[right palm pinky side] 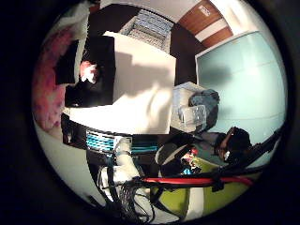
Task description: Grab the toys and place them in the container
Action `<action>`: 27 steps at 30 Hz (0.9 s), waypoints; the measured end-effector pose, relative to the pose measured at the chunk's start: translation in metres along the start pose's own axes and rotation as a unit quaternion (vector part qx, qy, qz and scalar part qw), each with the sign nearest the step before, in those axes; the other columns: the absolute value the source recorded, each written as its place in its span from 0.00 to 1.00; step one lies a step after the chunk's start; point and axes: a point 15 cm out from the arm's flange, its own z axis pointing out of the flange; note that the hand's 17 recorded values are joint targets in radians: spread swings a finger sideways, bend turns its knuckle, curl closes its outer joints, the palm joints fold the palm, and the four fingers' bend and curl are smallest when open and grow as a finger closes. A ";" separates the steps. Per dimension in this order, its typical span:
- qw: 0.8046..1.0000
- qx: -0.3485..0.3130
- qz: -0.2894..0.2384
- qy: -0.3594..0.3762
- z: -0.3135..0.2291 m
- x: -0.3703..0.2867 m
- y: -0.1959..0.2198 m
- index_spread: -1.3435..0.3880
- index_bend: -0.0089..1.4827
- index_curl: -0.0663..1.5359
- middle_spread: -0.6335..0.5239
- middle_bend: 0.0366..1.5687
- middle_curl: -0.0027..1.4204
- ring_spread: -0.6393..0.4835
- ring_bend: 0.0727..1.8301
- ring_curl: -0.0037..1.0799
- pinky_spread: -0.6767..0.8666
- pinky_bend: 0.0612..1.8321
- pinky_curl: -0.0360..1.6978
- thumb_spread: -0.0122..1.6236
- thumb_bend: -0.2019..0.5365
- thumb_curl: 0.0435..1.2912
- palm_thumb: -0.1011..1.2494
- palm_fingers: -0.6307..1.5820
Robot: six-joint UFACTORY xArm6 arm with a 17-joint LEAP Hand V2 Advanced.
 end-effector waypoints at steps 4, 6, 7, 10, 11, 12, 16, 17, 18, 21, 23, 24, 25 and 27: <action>1.000 -0.002 -0.017 -0.007 0.014 -0.021 -0.014 0.62 0.68 0.64 0.37 0.76 0.67 0.35 0.71 0.77 0.29 0.62 0.69 0.58 0.25 0.55 0.83 0.76; 1.000 -0.005 -0.020 -0.009 0.022 -0.027 -0.020 0.62 0.68 0.64 0.37 0.75 0.67 0.35 0.71 0.77 0.29 0.62 0.69 0.58 0.25 0.55 0.83 0.76; 1.000 -0.004 -0.022 -0.010 0.024 -0.031 -0.023 0.62 0.68 0.64 0.37 0.75 0.67 0.35 0.70 0.77 0.29 0.62 0.69 0.58 0.25 0.55 0.83 0.76; 1.000 -0.001 -0.023 -0.012 0.031 -0.037 -0.032 0.62 0.68 0.64 0.37 0.75 0.67 0.35 0.70 0.77 0.29 0.62 0.69 0.59 0.25 0.55 0.81 0.76; 1.000 0.000 -0.023 -0.012 0.034 -0.038 -0.035 0.62 0.68 0.64 0.37 0.75 0.68 0.35 0.70 0.78 0.29 0.61 0.69 0.59 0.25 0.54 0.80 0.76; 1.000 0.000 -0.022 -0.012 0.035 -0.039 -0.037 0.62 0.68 0.64 0.37 0.75 0.68 0.35 0.70 0.78 0.29 0.61 0.69 0.60 0.24 0.54 0.79 0.76; 1.000 0.007 -0.019 -0.019 0.039 -0.044 -0.046 0.61 0.62 0.63 0.36 0.73 0.67 0.34 0.69 0.75 0.27 0.58 0.66 0.64 0.23 0.49 0.74 0.76; 1.000 0.009 -0.019 -0.020 0.040 -0.044 -0.047 0.61 0.54 0.61 0.36 0.70 0.65 0.34 0.68 0.72 0.25 0.55 0.63 0.64 0.21 0.47 0.70 0.73; 1.000 0.011 -0.020 -0.021 0.040 -0.045 -0.048 0.60 0.45 0.60 0.35 0.67 0.63 0.32 0.67 0.70 0.21 0.54 0.60 0.63 0.22 0.46 0.67 0.69; 0.999 0.006 -0.025 -0.027 0.042 -0.049 -0.046 0.56 0.26 0.53 0.34 0.53 0.56 0.34 0.57 0.62 0.18 0.50 0.55 0.67 0.24 0.42 0.64 0.43; 0.999 0.001 -0.031 -0.032 0.044 -0.051 -0.044 0.54 0.24 0.47 0.39 0.42 0.49 0.46 0.48 0.53 0.30 0.45 0.53 0.70 0.24 0.39 0.61 0.36; 0.999 0.001 -0.034 -0.032 0.044 -0.052 -0.044 0.53 0.22 0.44 0.43 0.34 0.45 0.54 0.43 0.49 0.38 0.45 0.52 0.71 0.24 0.38 0.61 0.32; 0.999 0.002 -0.039 -0.033 0.043 -0.052 -0.044 0.52 0.21 0.42 0.48 0.29 0.42 0.61 0.40 0.46 0.45 0.46 0.52 0.71 0.24 0.37 0.60 0.28; 0.998 0.004 -0.049 -0.035 0.043 -0.053 -0.045 0.51 0.16 0.36 0.58 0.20 0.35 0.73 0.34 0.38 0.60 0.45 0.48 0.71 0.24 0.34 0.58 0.28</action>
